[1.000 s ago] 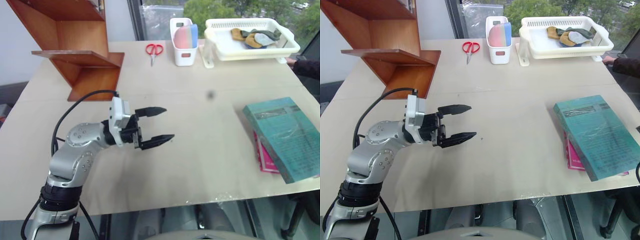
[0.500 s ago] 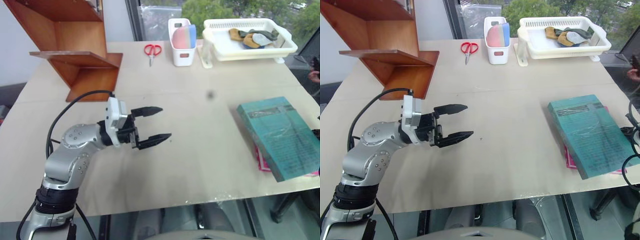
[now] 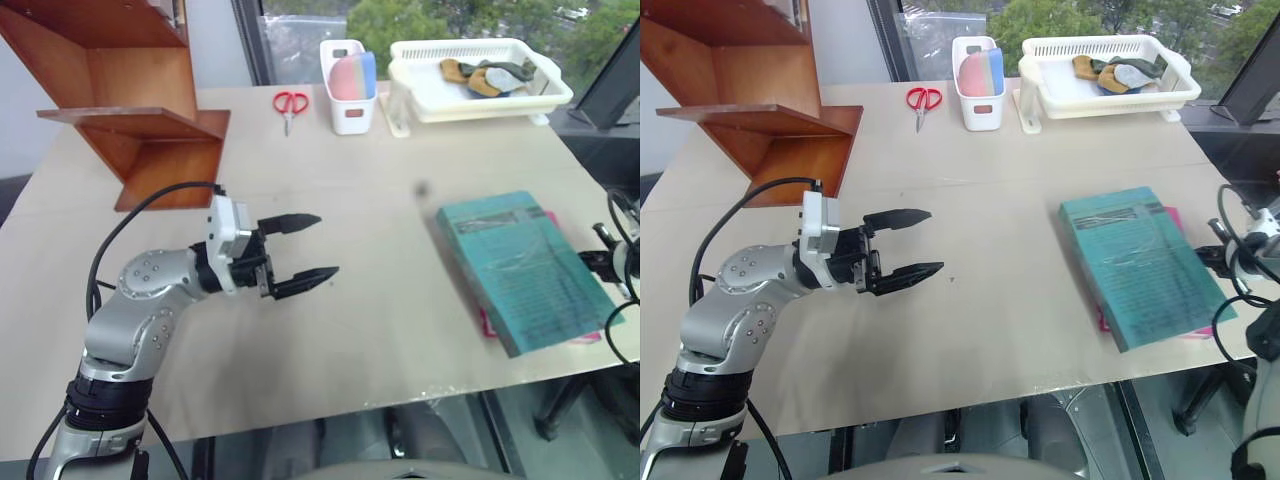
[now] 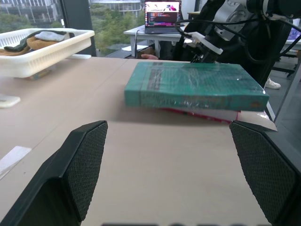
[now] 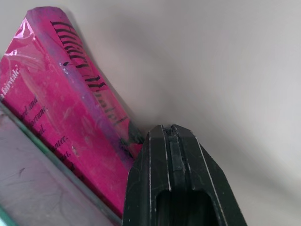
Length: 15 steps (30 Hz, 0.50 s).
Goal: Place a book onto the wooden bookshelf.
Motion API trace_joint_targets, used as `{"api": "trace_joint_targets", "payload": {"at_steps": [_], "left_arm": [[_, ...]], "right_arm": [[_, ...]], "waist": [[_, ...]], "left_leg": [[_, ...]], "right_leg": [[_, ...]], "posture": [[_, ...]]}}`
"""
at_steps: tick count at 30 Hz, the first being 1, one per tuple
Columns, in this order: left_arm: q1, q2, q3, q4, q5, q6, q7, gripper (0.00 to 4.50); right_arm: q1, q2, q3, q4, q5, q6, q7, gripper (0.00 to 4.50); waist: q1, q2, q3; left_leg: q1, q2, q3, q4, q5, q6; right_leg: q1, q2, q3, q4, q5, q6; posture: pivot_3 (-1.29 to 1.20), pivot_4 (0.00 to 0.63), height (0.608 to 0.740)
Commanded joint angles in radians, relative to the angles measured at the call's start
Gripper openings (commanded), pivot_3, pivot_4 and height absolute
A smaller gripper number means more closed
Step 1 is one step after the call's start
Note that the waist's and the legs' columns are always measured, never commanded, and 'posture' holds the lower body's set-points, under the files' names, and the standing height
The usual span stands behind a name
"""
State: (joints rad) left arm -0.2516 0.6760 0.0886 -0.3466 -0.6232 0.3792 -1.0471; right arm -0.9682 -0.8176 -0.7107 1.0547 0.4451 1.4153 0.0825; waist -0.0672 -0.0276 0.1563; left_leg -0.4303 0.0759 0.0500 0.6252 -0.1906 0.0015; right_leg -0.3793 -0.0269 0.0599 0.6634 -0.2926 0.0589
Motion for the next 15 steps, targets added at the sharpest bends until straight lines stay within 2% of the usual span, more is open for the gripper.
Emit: {"api": "trace_joint_targets", "payload": {"at_steps": [1, 7, 15], "left_arm": [[0.002, 0.01, 0.025, -0.042, -0.012, -0.022, -0.006, 4.5], [0.024, 0.04, 0.036, -0.042, -0.039, -0.014, -0.06, 4.5], [0.057, 0.097, 0.043, -0.065, -0.1, 0.027, -0.139, 4.5]], "right_arm": [[0.008, 0.09, -0.058, -0.045, 0.027, 0.116, -0.047, 0.05], [0.022, 0.206, -0.165, -0.183, 0.024, 0.198, -0.124, 0.05], [0.04, 0.316, -0.198, -0.269, 0.132, 0.199, -0.246, 0.05]], "waist": [[-0.002, -0.001, 0.0], [-0.003, 0.0, 0.0], [-0.005, -0.001, -0.001]], "left_leg": [[0.0, 0.0, 0.0, 0.0, 0.0, 0.0], [0.0, 0.001, 0.0, 0.0, 0.0, 0.0], [0.001, 0.002, 0.0, 0.0, 0.0, 0.0]], "right_leg": [[0.0, 0.0, 0.0, 0.0, 0.0, 0.0], [0.0, 0.001, 0.0, 0.001, 0.0, 0.0], [0.0, 0.001, 0.001, 0.001, 0.0, 0.0]], "posture": [[0.0, 0.15, 0.74], [0.0, 0.15, 0.74], [0.0, 0.15, 0.74]]}}
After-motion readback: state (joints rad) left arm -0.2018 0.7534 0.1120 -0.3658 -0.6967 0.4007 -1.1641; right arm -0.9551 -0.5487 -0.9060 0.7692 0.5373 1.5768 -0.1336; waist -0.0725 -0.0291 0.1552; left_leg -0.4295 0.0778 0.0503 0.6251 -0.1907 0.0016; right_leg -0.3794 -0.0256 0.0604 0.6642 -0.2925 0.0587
